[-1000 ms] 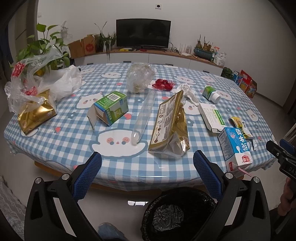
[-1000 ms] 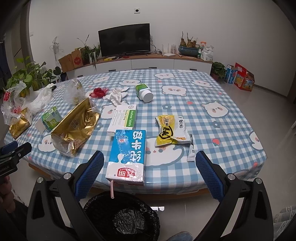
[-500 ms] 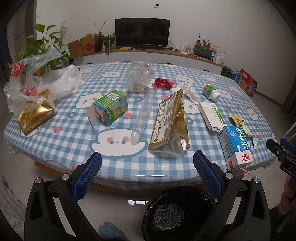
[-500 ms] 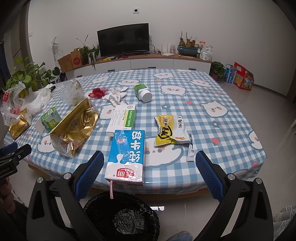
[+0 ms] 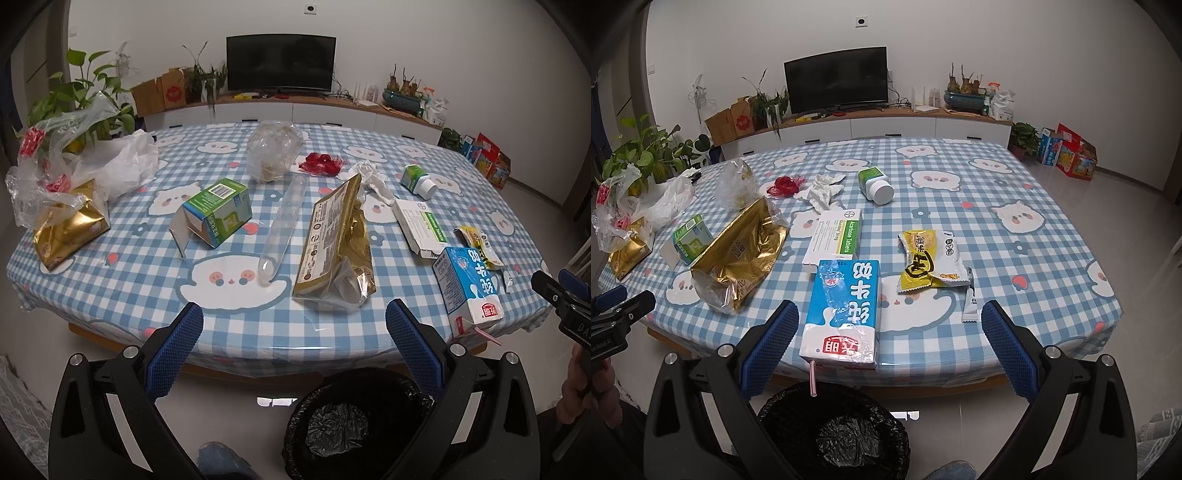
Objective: Collect trash
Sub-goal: 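Grasp the gold snack bag with the left tool while the right tool grasps the milk carton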
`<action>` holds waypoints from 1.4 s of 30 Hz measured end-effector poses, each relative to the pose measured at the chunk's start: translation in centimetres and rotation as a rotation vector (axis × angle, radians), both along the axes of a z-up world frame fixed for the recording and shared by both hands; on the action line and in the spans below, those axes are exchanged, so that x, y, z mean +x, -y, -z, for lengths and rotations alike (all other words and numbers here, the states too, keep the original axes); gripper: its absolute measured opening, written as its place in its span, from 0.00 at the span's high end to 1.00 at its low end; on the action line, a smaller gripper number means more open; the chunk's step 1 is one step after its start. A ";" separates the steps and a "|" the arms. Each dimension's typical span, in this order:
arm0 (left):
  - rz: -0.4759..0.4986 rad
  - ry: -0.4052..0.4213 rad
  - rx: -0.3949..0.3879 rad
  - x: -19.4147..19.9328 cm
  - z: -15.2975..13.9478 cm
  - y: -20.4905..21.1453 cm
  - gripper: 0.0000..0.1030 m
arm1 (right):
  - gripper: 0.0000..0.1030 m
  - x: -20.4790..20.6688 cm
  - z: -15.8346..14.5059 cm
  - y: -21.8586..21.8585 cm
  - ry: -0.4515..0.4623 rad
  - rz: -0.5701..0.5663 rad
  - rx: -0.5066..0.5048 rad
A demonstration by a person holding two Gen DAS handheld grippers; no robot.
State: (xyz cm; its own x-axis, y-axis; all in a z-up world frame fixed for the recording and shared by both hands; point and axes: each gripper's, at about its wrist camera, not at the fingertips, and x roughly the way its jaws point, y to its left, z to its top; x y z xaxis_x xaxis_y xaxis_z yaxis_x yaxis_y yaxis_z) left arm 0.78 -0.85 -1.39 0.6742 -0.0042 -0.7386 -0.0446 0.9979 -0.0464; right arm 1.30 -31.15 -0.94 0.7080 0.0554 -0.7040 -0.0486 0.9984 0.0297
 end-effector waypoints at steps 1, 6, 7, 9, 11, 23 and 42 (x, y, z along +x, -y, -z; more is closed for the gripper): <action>0.000 0.000 0.000 0.0 0.0 0.0 0.06 | 0.08 0.0 0.0 0.0 0.000 0.000 0.000; 0.002 -0.001 0.004 0.1 0.0 0.1 0.06 | 0.08 0.4 -0.1 0.0 -0.009 -0.003 0.002; 0.004 -0.001 0.006 0.2 -0.1 0.3 0.06 | 0.08 0.6 -0.3 -0.2 -0.011 -0.008 -0.001; 0.011 0.002 0.012 0.6 -0.3 0.6 0.06 | 0.08 1.0 -0.6 -0.8 -0.008 -0.020 -0.014; 0.024 0.001 0.024 1.3 -0.4 1.1 0.06 | 0.08 1.5 -0.7 -1.5 -0.010 -0.035 -0.034; 0.073 -0.066 0.059 8.5 1.4 3.7 0.07 | 0.10 6.3 3.9 -2.6 -0.171 -0.038 -0.004; 0.098 -0.213 0.051 15.0 6.3 6.1 0.42 | 0.29 9.1 7.4 -5.6 -0.311 0.009 -0.009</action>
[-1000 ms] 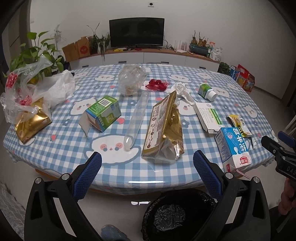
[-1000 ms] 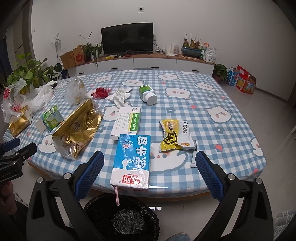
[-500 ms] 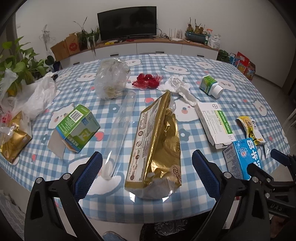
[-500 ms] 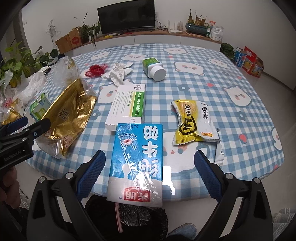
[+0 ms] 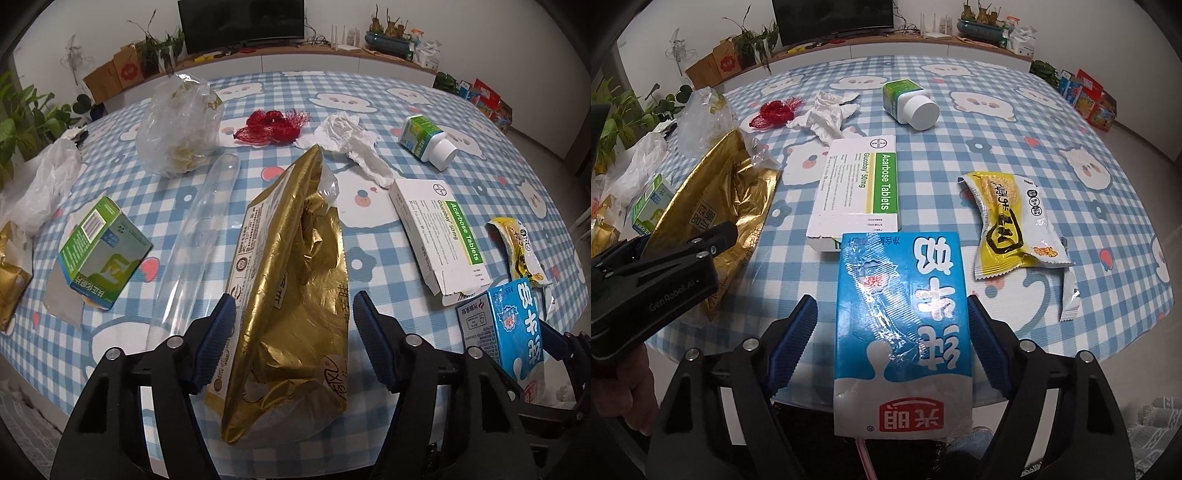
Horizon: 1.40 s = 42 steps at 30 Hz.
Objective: Collect trash
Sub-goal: 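Grasp the gold snack bag with the left tool while the right tool grasps the milk carton, then carry the gold bag and milk carton over the black trash bin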
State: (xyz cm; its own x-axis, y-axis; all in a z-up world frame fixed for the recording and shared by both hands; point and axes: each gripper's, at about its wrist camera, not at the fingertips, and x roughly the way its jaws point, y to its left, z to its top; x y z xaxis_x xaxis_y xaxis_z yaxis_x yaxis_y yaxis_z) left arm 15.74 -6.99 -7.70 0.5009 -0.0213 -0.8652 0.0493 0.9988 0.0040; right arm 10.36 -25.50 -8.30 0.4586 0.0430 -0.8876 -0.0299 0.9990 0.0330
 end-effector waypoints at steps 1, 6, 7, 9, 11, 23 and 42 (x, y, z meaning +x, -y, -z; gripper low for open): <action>-0.003 -0.005 0.000 0.0 0.1 0.0 0.46 | 0.30 0.0 0.1 0.0 -0.004 0.001 0.000; -0.003 -0.020 0.015 0.0 0.7 0.2 0.70 | 0.40 0.2 0.5 0.2 -0.023 0.011 0.003; -0.005 -0.020 0.021 0.0 0.7 0.3 0.76 | 0.41 0.2 0.6 0.3 -0.022 0.014 0.009; -0.005 -0.019 0.029 -0.1 0.8 0.3 0.84 | 0.41 0.2 0.8 0.4 -0.021 0.018 0.013; -0.007 -0.015 0.028 -0.2 0.8 0.3 0.88 | 0.41 0.3 0.8 0.4 -0.019 0.017 0.012; 0.003 0.018 0.005 -1.9 -0.1 -0.2 0.92 | 0.41 -0.6 -0.4 0.7 0.027 0.024 0.000; -0.027 0.084 -0.017 -8.2 -3.1 -2.1 0.94 | 0.41 -4.0 -3.6 1.6 0.118 0.026 0.009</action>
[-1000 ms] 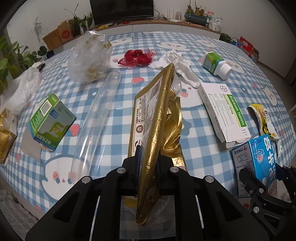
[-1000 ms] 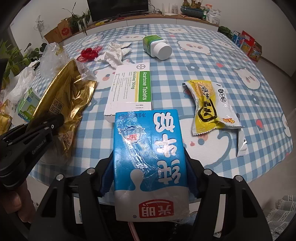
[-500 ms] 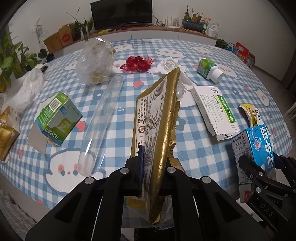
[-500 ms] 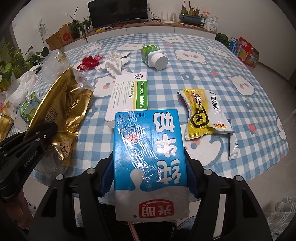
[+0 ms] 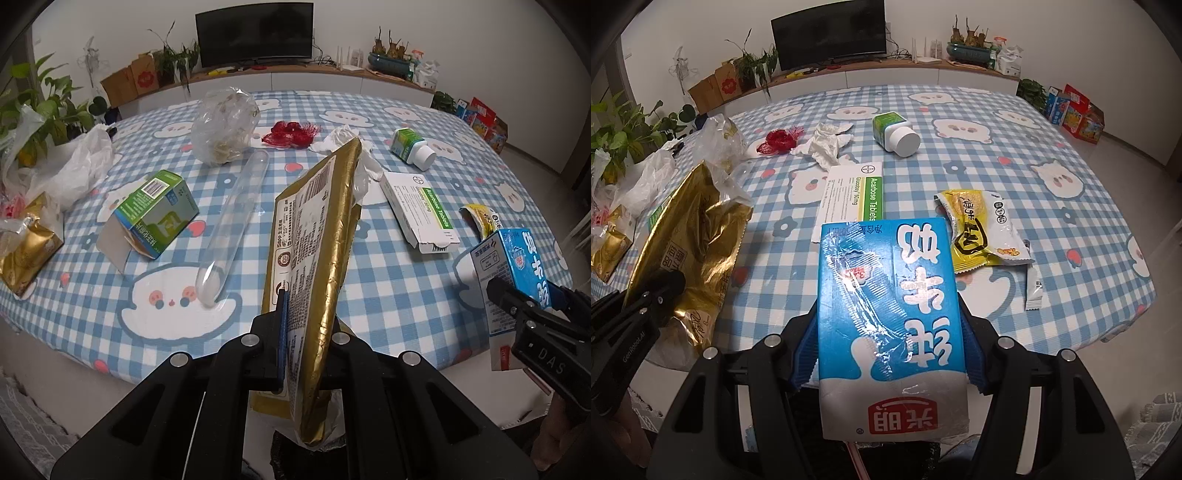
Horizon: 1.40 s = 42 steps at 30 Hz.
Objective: Collect trash
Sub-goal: 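Carry the gold bag and milk carton over the black trash bin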
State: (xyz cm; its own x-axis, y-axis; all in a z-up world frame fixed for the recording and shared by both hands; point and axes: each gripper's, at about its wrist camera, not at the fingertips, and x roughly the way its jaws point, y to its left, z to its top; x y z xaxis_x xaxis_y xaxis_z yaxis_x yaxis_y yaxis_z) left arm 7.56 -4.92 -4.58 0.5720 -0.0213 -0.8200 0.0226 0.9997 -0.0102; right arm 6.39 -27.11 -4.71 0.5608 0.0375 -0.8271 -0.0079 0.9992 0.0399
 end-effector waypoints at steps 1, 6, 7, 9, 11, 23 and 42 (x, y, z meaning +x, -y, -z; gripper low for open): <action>-0.002 0.001 0.000 -0.4 -0.2 0.0 0.94 | 0.41 -0.3 -0.3 0.1 0.004 0.004 0.004; -0.009 0.015 0.001 -3.1 -1.2 -0.1 0.94 | 0.41 -2.3 -1.6 -0.1 0.032 -0.002 -0.002; -0.013 0.016 0.000 -3.7 -1.4 -0.2 0.94 | 0.41 -2.7 -1.8 -0.3 0.038 -0.004 -0.003; -0.020 0.018 -0.005 -4.9 -1.7 -0.4 0.94 | 0.41 -3.5 -2.3 -0.5 0.050 -0.008 -0.009; -0.027 0.022 -0.008 -6.1 -1.9 -0.6 0.94 | 0.41 -4.6 -2.8 -0.9 0.066 -0.018 -0.015; -0.065 0.033 -0.014 -13.0 -1.2 -1.8 0.94 | 0.41 -10.2 -2.5 -1.8 0.077 -0.039 -0.003; -0.171 -0.062 -0.018 -19.7 6.0 -6.0 0.94 | 0.41 -14.6 4.7 -4.7 0.004 -0.094 -0.010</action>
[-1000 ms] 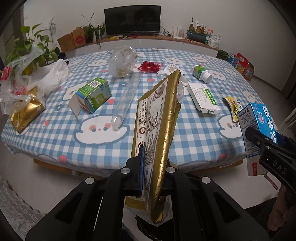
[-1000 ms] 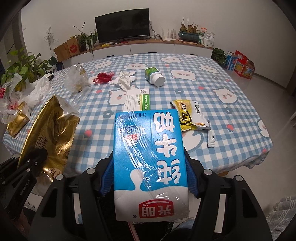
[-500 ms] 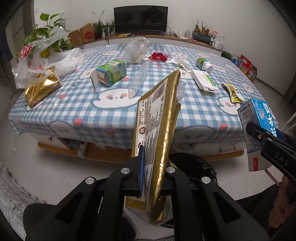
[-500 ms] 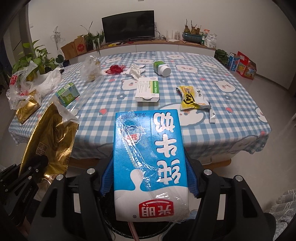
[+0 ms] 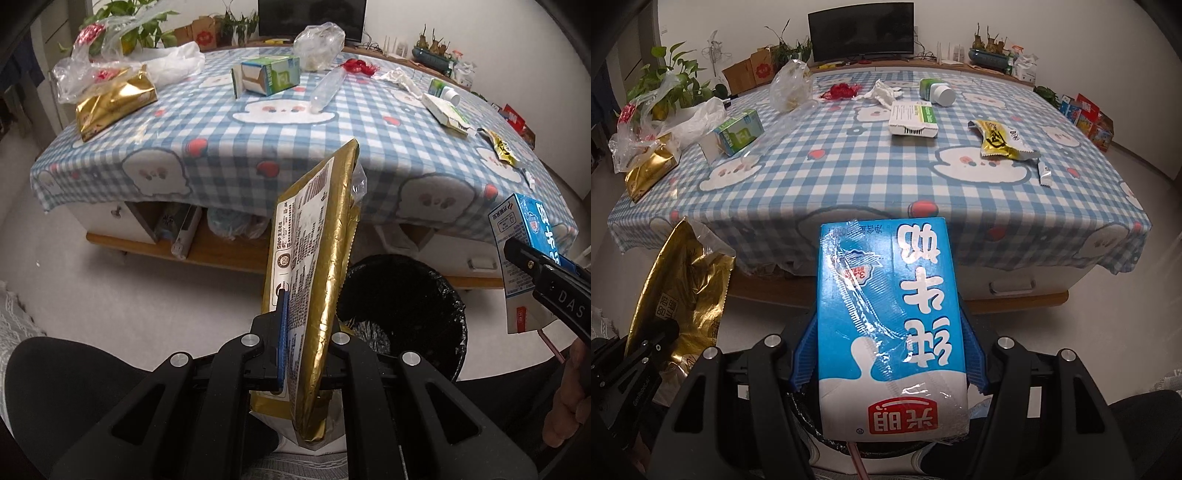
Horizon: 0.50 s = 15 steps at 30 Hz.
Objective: Collect trash
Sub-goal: 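Carry the gold bag and milk carton over the black trash bin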
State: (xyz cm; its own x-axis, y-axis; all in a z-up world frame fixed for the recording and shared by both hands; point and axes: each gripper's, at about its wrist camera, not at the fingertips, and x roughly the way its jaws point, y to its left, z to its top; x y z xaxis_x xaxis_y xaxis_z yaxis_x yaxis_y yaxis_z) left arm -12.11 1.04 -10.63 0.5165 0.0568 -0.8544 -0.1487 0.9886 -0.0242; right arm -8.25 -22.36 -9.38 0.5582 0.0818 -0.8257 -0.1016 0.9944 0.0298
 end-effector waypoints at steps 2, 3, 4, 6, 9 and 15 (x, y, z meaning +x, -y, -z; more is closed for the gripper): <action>-0.002 -0.001 0.005 -0.2 0.3 -0.3 0.94 | 0.41 0.0 0.9 -0.2 -0.015 -0.004 -0.005; -0.003 0.001 0.006 -0.2 0.4 -0.3 0.94 | 0.41 0.0 1.4 -0.3 -0.021 -0.006 -0.009; -0.005 0.003 0.007 -0.2 0.6 -0.4 0.94 | 0.41 0.0 1.9 -0.4 -0.028 -0.008 -0.008; -0.007 0.003 0.012 -0.1 1.2 -0.5 0.94 | 0.41 0.2 2.9 -0.6 -0.041 -0.011 -0.004; -0.009 -0.008 0.008 0.0 2.2 -0.6 0.94 | 0.41 0.4 4.2 -1.0 -0.055 -0.016 -0.003; -0.009 -0.007 0.014 0.6 3.5 -0.3 0.94 | 0.41 1.1 6.7 -1.8 -0.090 -0.029 -0.015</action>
State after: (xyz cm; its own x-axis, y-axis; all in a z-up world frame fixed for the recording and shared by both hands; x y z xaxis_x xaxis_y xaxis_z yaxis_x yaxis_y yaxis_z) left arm -11.56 1.31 -14.13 0.5099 0.0739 -0.8571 -0.1579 0.9874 -0.0089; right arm -7.19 -20.57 -16.04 0.4793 0.0835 -0.8737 -0.1275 0.9915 0.0248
